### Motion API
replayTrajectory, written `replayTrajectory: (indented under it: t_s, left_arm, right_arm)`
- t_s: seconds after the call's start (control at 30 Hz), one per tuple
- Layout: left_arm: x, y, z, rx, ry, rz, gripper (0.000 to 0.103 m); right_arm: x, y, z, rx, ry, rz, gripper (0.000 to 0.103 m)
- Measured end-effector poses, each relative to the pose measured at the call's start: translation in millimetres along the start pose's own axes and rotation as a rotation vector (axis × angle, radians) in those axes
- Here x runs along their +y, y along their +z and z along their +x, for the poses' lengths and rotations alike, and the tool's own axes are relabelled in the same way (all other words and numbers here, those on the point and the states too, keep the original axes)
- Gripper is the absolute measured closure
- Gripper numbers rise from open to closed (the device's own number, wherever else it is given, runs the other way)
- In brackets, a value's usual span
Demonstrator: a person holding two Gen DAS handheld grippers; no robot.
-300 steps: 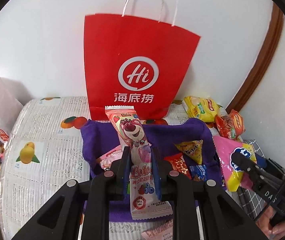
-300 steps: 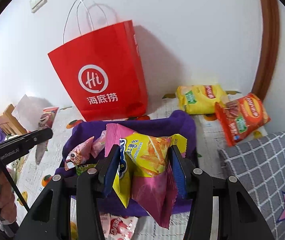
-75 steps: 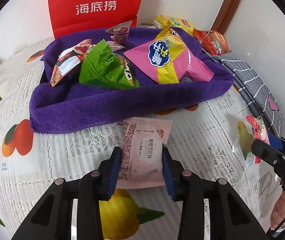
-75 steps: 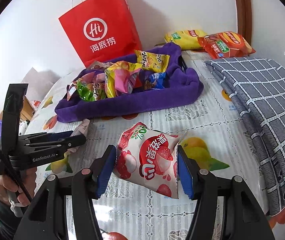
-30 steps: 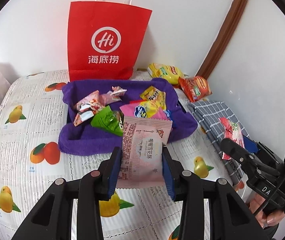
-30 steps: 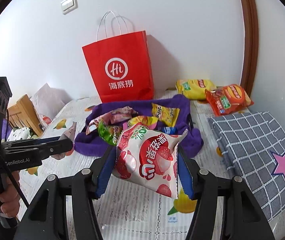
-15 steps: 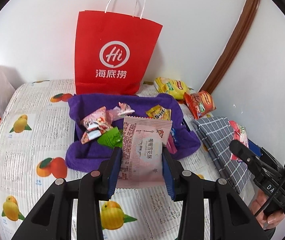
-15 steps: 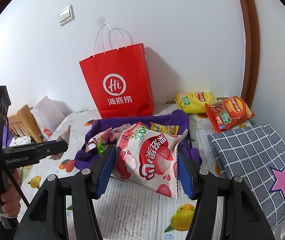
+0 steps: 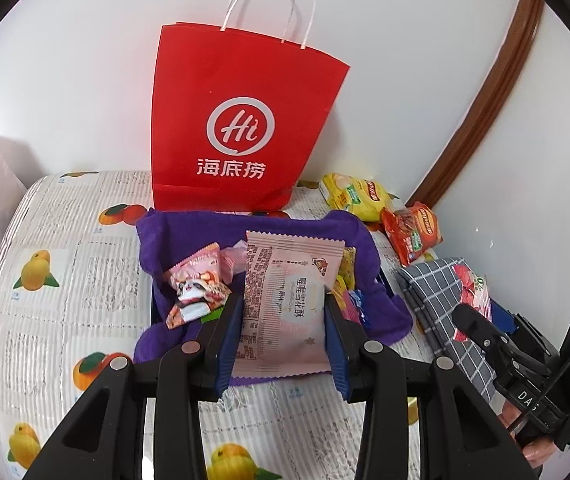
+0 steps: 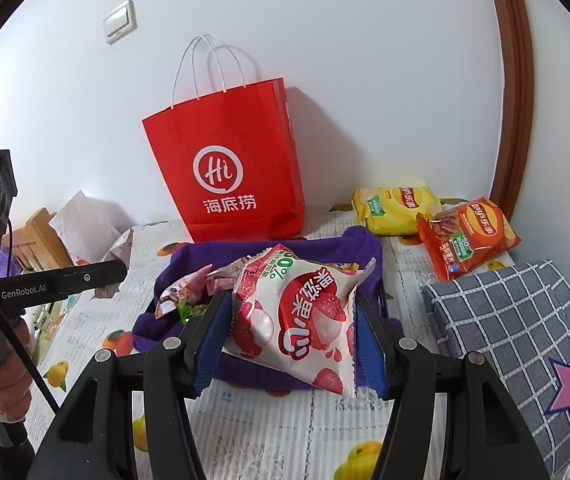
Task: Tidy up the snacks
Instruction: 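Carry both packets over the purple towel and lower them onto the pile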
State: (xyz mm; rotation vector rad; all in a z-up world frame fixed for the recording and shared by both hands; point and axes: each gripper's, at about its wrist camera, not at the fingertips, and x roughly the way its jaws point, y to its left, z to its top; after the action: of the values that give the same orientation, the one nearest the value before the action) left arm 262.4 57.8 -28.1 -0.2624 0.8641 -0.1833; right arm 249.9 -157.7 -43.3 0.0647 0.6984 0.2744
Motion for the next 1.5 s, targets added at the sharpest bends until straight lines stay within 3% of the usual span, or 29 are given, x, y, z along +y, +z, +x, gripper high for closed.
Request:
replayTrajectory:
  t_s: [0.43, 0.7, 1.17, 1.5]
  left_arm:
    - [6, 34, 32, 0.002, 0.007, -0.025, 0.066]
    - [11, 42, 60, 0.028, 0.001, -0.048, 0.066]
    - [27, 39, 90, 0.084, 0.022, -0.063, 0.066]
    - [26, 30, 114, 0.159, 0.005, -0.065, 0.066]
  right_arm:
    - [-10, 34, 45, 0.014, 0.011, 0.022, 0.044]
    - [-26, 37, 77, 0.055, 0.033, 0.072, 0.044]
    - [-46, 3, 137, 0.195, 0.055, 0.115, 0.043]
    - [-49, -9, 152, 0.25, 0.044, 0.105, 0.037]
